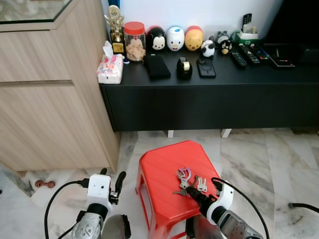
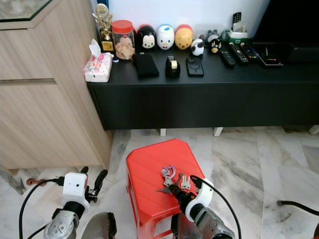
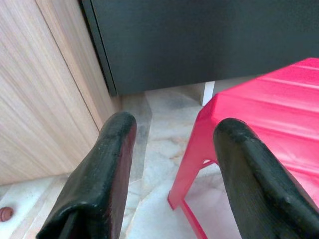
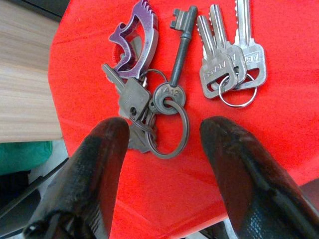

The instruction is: Hang keys on a hook

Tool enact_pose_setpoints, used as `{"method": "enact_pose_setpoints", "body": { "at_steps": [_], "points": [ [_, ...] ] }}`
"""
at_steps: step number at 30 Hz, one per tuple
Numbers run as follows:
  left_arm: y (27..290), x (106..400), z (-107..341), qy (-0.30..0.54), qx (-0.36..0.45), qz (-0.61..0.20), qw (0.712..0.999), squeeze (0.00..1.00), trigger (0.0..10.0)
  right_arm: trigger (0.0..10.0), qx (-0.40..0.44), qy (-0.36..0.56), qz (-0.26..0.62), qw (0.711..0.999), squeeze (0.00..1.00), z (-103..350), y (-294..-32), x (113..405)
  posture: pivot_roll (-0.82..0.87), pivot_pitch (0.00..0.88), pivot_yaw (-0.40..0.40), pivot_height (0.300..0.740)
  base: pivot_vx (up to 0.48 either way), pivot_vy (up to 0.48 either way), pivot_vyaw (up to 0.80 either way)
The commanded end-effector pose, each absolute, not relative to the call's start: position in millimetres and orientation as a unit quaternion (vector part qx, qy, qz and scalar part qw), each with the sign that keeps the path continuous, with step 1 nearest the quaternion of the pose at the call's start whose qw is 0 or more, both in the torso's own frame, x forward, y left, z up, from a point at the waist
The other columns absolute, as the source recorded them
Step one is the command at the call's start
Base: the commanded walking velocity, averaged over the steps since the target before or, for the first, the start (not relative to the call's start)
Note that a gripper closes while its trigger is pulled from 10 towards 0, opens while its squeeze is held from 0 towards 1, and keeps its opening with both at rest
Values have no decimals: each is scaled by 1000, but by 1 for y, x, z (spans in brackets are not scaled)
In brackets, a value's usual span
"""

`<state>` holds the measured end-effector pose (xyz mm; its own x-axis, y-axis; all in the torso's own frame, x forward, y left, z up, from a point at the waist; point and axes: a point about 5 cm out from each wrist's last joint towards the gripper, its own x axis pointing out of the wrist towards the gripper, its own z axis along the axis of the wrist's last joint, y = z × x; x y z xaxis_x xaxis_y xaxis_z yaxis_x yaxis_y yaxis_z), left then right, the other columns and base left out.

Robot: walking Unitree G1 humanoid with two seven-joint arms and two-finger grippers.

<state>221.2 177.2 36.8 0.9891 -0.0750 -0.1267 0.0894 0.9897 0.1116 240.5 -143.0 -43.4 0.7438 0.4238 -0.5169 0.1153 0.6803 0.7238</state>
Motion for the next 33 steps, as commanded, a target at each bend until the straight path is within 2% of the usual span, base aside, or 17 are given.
{"method": "enact_pose_setpoints", "body": {
  "at_steps": [1, 11, 21, 22, 33],
  "points": [
    [176, 219, 37, 64, 65, -47, 995, 0, 10000, 10000, 387, 350, 103, 847, 0, -43, -140, 242, 10, 113, -49, 618, 0, 0, 0],
    [176, 216, 37, 69, 66, -46, 994, 0, 10000, 10000, 387, 334, 148, 847, 0, -35, -132, 248, 10, 124, -52, 618, 0, 0, 0],
    [175, 216, 37, 70, 65, -46, 994, 0, 10000, 10000, 385, 335, 152, 846, 0, -36, -132, 247, 10, 125, -53, 618, 0, 0, 0],
    [175, 217, 37, 71, 66, -45, 994, 0, 10000, 0, 385, 336, 151, 846, 0, -36, -132, 246, 10, 126, -53, 618, 0, 0, 0],
    [176, 216, 37, 72, 67, -46, 994, 0, 10000, 0, 387, 336, 157, 844, 0, -37, -131, 245, 10, 127, -53, 618, 0, 0, 0]
  ]
}}
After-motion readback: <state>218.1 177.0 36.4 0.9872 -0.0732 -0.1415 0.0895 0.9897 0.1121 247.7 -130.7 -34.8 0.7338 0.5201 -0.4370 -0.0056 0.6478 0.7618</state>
